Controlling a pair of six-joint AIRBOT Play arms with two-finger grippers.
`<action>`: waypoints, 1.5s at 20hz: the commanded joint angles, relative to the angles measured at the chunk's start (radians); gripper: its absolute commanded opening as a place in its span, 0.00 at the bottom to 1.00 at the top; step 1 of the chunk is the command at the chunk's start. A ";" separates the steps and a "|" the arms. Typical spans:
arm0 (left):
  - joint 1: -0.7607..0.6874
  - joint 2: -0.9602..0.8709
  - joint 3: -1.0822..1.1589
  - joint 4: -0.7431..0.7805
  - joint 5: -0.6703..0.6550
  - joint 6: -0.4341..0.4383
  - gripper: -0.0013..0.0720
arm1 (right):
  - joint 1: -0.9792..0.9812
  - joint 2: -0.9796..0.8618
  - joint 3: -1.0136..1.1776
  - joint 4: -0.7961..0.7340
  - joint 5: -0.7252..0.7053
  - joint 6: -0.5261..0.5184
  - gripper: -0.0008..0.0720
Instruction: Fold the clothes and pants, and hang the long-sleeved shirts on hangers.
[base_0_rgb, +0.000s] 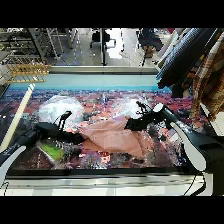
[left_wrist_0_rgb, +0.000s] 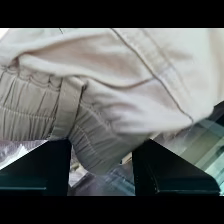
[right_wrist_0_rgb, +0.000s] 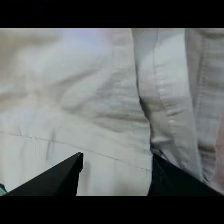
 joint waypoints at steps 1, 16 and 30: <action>0.003 0.027 0.003 -0.010 -0.002 0.053 0.49 | 0.001 -0.003 0.000 -0.018 0.050 0.000 0.69; 0.032 0.080 0.027 -0.013 -0.091 0.154 0.43 | 0.008 -0.003 0.000 -0.013 0.070 0.000 0.04; -0.003 0.102 0.100 -0.117 -0.124 0.282 0.02 | 0.001 0.074 0.000 -0.024 0.077 0.000 0.04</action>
